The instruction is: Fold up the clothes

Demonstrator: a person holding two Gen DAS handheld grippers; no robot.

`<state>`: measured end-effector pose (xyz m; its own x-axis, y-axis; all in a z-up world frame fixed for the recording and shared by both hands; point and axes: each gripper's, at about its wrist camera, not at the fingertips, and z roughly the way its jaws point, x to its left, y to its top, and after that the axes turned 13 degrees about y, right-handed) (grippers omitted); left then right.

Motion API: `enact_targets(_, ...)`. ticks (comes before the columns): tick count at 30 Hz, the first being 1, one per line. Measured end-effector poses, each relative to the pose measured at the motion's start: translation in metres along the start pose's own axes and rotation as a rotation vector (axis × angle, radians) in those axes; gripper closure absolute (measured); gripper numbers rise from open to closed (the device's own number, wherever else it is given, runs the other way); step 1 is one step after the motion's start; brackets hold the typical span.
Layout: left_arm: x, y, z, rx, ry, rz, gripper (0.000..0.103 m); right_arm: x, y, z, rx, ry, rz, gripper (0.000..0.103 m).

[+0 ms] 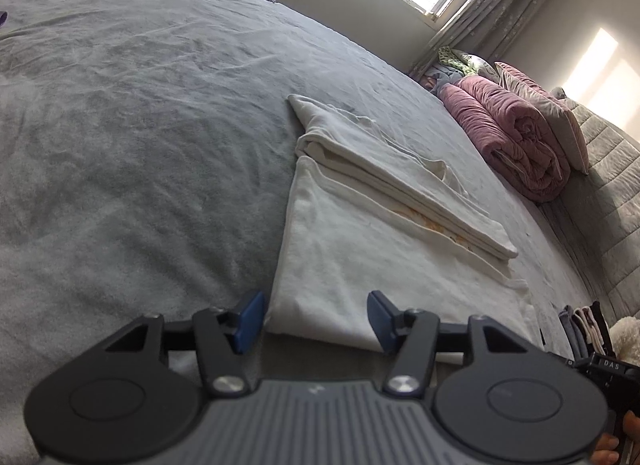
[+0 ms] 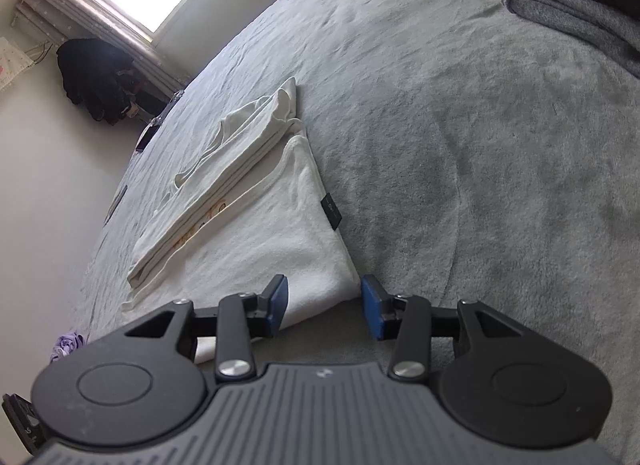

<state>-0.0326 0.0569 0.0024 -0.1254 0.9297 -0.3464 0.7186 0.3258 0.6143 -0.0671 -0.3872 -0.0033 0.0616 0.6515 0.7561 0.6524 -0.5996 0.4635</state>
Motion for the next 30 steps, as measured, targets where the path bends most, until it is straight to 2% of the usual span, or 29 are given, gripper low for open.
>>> enact_targets(5, 0.01, 0.002, 0.002, 0.016, -0.03, -0.055, 0.052, -0.007, -0.001, -0.005, -0.023, 0.025, 0.053, 0.063)
enact_targets(9, 0.003, -0.001, 0.002, 0.001, -0.015, -0.011, 0.052, -0.01, -0.001, -0.008, -0.031, 0.03, 0.061, 0.064)
enact_targets(11, 0.0, -0.001, 0.002, -0.007, 0.0, 0.002, 0.055, -0.01, -0.001, -0.009, -0.033, 0.025, 0.06, 0.069)
enact_targets(14, 0.001, -0.001, 0.002, -0.014, 0.025, 0.003, 0.065, -0.012, -0.001, -0.011, -0.041, 0.017, 0.067, 0.079)
enact_targets(16, 0.005, -0.001, 0.002, -0.011, 0.031, -0.013, 0.075, -0.012, 0.0, -0.012, -0.048, 0.014, 0.069, 0.081)
enact_targets(18, 0.009, 0.001, 0.003, -0.006, 0.03, -0.035, 0.079, -0.011, 0.0, -0.013, -0.057, 0.015, 0.068, 0.084)
enact_targets(30, 0.015, 0.005, 0.0, 0.012, 0.01, -0.102, 0.09, -0.002, -0.002, -0.027, -0.103, 0.052, 0.021, 0.088)
